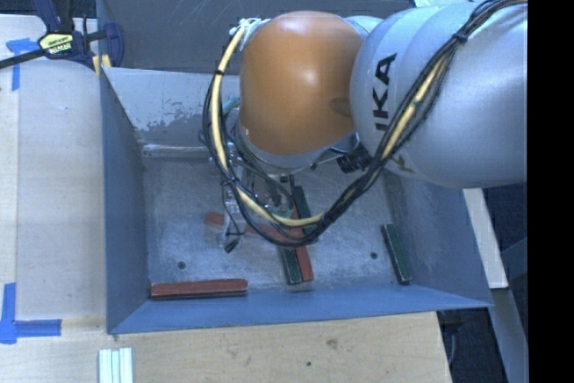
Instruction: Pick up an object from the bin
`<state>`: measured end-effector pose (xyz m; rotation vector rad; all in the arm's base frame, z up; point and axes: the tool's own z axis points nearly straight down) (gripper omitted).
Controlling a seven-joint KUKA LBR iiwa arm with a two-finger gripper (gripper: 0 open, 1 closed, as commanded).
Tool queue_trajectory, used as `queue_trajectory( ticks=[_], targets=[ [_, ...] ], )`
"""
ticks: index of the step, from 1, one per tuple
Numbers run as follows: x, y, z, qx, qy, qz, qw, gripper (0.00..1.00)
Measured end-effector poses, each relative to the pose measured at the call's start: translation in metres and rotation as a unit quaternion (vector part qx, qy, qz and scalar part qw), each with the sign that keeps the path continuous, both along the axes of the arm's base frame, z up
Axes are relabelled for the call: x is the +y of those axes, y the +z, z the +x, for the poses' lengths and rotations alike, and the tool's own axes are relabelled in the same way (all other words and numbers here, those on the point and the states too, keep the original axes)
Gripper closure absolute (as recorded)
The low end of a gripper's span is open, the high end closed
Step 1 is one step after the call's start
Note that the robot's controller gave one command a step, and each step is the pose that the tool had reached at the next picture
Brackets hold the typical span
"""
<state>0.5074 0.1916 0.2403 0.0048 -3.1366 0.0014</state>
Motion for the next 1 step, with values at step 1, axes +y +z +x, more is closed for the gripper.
queue_trajectory(
  ticks=[1],
  targets=[
    [-0.0598,-0.0951,0.0392,-0.0006,0.046,-0.001,0.9989,0.0]
  ],
)
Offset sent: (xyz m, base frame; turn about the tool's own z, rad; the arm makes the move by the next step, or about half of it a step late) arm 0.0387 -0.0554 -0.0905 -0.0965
